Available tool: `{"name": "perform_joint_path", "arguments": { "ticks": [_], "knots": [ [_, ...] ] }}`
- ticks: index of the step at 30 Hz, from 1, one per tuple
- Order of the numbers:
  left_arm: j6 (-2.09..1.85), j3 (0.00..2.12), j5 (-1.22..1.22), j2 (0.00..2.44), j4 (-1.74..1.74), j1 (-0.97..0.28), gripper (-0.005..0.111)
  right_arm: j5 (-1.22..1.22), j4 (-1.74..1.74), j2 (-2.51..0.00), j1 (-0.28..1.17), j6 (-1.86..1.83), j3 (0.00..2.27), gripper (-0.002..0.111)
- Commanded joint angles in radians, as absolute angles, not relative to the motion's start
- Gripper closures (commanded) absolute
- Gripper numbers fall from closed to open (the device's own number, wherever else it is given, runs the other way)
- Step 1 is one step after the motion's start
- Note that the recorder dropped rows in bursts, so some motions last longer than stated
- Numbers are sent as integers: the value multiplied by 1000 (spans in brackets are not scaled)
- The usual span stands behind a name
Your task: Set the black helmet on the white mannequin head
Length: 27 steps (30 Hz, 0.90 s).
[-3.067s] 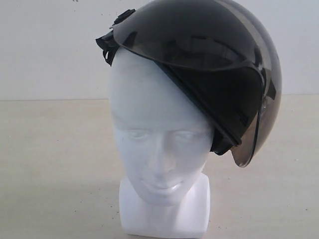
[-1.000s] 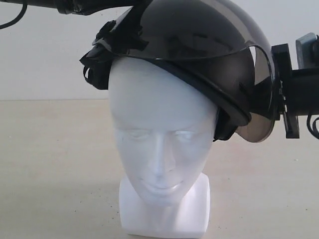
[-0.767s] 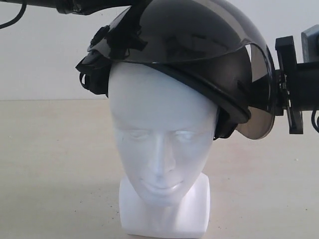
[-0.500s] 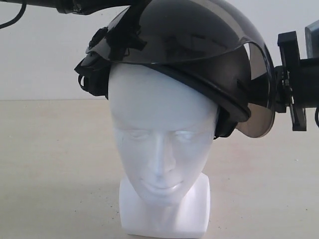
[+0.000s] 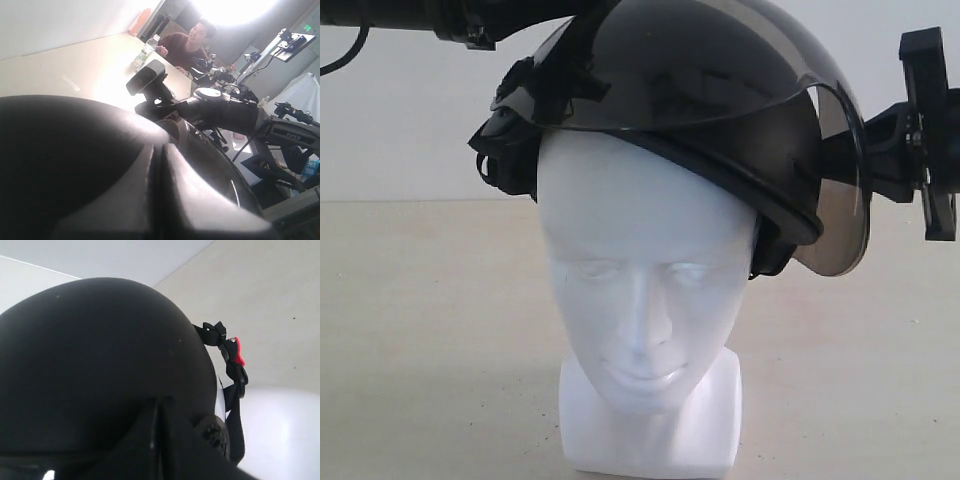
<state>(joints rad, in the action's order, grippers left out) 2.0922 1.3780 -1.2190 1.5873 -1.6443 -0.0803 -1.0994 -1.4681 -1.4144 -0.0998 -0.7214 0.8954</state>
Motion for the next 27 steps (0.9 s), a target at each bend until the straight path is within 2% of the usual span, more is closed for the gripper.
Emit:
{"name": "perform_joint_path", "arguments": {
  "ticks": [1, 5, 14, 21, 27],
  "knots": [
    [2101, 1360, -1221, 1581, -1744, -66, 102, -1221, -1496, -1383, -87, -715, 896, 109],
    [2101, 1342, -1221, 1565, -1744, -7, 102, -1221, -1509, -1354, -87, -708, 896, 109],
    [2072, 1261, -1221, 1556, -1744, 40, 102, -1221, -1510, -1335, -94, -695, 896, 109],
    [2072, 1261, -1221, 1545, -1744, 38, 102, -1145, -1332, -1365, -180, -609, 896, 109],
    [2083, 1256, -1221, 1549, -1744, 38, 102, -1212, -1456, -1362, -177, -663, 896, 109]
  ]
}}
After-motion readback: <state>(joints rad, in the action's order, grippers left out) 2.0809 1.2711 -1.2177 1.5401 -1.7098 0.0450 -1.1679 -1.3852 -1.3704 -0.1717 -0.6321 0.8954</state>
